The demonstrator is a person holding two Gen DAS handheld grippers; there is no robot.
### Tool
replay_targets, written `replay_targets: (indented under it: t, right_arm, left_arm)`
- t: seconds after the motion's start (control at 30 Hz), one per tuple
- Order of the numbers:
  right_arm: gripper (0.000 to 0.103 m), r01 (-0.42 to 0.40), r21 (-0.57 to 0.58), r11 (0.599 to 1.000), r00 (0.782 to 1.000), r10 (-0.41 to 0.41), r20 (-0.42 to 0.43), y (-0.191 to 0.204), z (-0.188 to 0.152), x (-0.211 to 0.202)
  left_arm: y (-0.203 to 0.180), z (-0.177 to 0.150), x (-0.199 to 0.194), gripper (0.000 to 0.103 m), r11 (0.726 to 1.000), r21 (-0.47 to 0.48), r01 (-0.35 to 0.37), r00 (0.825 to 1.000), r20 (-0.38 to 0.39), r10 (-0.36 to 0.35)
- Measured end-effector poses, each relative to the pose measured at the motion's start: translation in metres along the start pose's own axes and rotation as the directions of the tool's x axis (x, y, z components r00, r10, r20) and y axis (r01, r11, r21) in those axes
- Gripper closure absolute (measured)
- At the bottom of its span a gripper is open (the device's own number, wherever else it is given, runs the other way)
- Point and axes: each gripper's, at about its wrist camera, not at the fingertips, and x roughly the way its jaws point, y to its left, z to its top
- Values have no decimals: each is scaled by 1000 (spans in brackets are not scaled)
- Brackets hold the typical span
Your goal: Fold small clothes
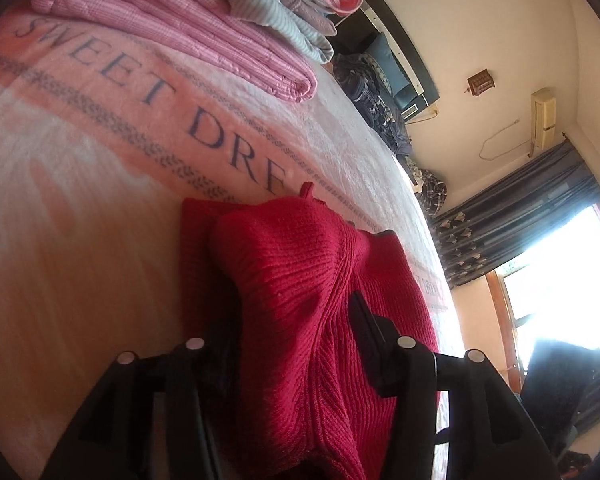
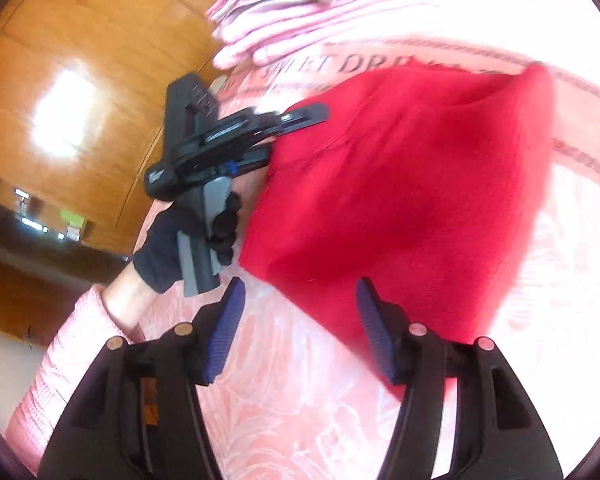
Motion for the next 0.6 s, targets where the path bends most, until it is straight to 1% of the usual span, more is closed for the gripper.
replay_targets:
  t: [0.07, 0.13, 0.2, 0.27, 0.3, 0.33, 0.37, 0.4, 0.43, 0.47, 0.5, 0.53, 0.57, 0.6]
  right_arm:
    - [44, 47, 66, 997, 998, -50, 41, -27, -2, -17]
    - [44, 57, 130, 990, 997, -64, 53, -52, -11, -23]
    - [44, 85, 157, 984, 995, -92, 41, -71, -14, -20]
    - [44, 82, 180, 980, 996, -87, 19, -82, -15, -13]
    - [44, 75, 190, 979, 997, -78, 10, -86, -16, -7]
    - [44, 76, 189, 979, 997, -78, -1, -88, -18, -3]
    - [44, 86, 180, 980, 996, -86, -7, -87, -19, -3]
    - [44, 95, 170, 981, 995, -95, -11, -83, -18, 0]
    - [44, 101, 162, 982, 995, -100, -15, -83, -19, 1]
    - [44, 101, 164, 981, 995, -99, -16, -83, -20, 1]
    - [44, 97, 169, 981, 995, -95, -16, -84, -20, 2]
    - [44, 96, 172, 981, 995, -94, -18, -84, -21, 2]
    - [44, 98, 170, 980, 995, -96, -21, -84, -22, 2]
    - [44, 100, 169, 981, 995, -97, -23, -81, -19, 6]
  left_arm:
    - [1, 5, 0, 45, 999, -32, -7, 1000, 11, 7]
    - [0, 7, 4, 44, 999, -48, -23, 1000, 4, 23]
    - [-1, 8, 11, 44, 997, -59, -48, 999, -8, 48]
    - [-3, 9, 18, 47, 995, -57, -77, 997, -11, 77]
    - [-5, 9, 21, 55, 995, -47, -87, 996, -6, 87]
    - [-10, 9, 23, 69, 995, -31, -90, 996, -6, 90]
    - [-14, 9, 25, 73, 996, -13, -94, 996, -15, 93]
    - [-19, 9, 25, 84, 996, 7, -86, 996, -16, 86]
    - [-25, 9, 21, 90, 997, 31, -75, 997, 2, 75]
    - [-29, 8, 16, 91, 995, 61, -75, 997, 26, 73]
    - [-30, 8, 11, 94, 990, 91, -107, 994, 40, 104]
    - [-26, 8, 7, 94, 983, 100, -154, 987, 51, 150]
    - [-18, 7, 1, 94, 981, 77, -176, 983, 69, 171]
    - [-9, 6, -4, 94, 985, 37, -170, 982, 88, 166]
